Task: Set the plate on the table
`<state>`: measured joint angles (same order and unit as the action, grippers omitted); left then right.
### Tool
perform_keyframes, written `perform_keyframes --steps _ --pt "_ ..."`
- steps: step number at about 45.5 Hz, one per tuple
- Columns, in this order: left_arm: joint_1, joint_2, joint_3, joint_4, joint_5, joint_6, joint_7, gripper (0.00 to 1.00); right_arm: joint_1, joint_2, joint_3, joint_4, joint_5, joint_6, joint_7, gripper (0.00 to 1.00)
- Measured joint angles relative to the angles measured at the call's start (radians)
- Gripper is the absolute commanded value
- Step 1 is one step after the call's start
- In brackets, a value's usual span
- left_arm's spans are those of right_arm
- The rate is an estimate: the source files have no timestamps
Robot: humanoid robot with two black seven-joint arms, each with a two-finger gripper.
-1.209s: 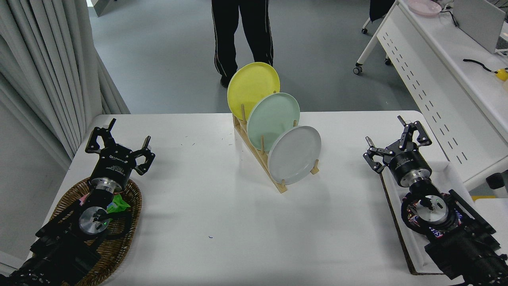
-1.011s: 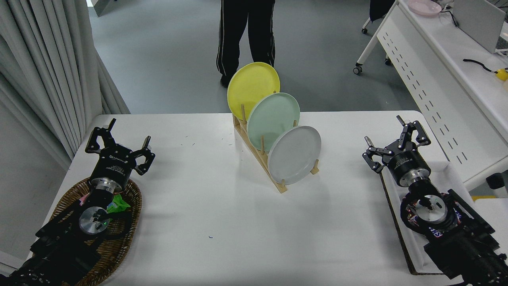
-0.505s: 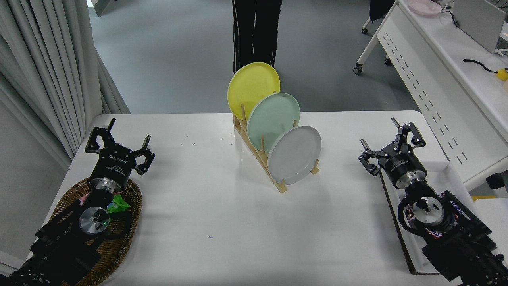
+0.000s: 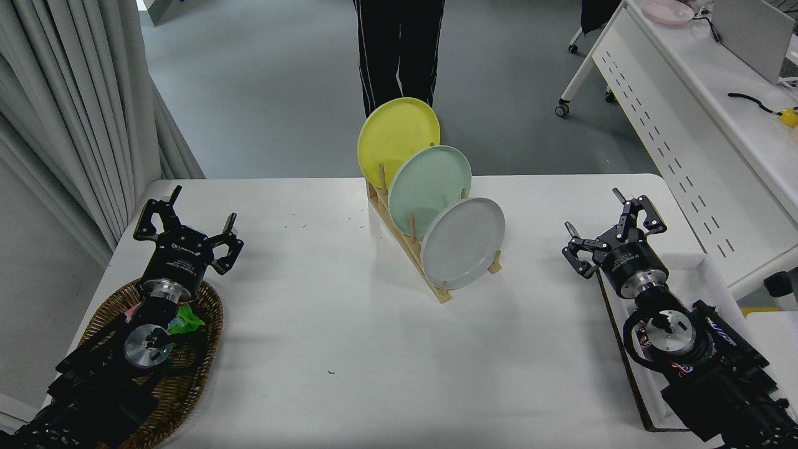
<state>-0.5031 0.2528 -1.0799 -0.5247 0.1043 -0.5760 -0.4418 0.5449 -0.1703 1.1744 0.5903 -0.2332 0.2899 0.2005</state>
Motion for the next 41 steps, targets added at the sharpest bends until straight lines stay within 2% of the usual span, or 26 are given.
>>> perform_keyframes --steps 19,26,31,41 --pt "0.000 0.000 0.000 0.000 0.000 0.000 0.000 1.00 0.013 -0.001 -0.007 -0.019 0.000 0.000 -0.001 1.00" --pt "0.000 0.000 0.000 0.000 0.000 0.000 0.000 1.00 0.034 -0.010 -0.081 -0.021 0.026 -0.007 -0.001 1.00" --pt "0.000 0.000 0.000 0.000 0.000 0.000 0.000 1.00 0.058 -0.036 -0.180 -0.017 0.125 -0.009 -0.001 1.00" --pt "0.000 0.000 0.000 0.000 0.000 0.000 0.000 1.00 0.177 -0.128 -0.574 0.023 0.405 -0.012 -0.001 1.00"
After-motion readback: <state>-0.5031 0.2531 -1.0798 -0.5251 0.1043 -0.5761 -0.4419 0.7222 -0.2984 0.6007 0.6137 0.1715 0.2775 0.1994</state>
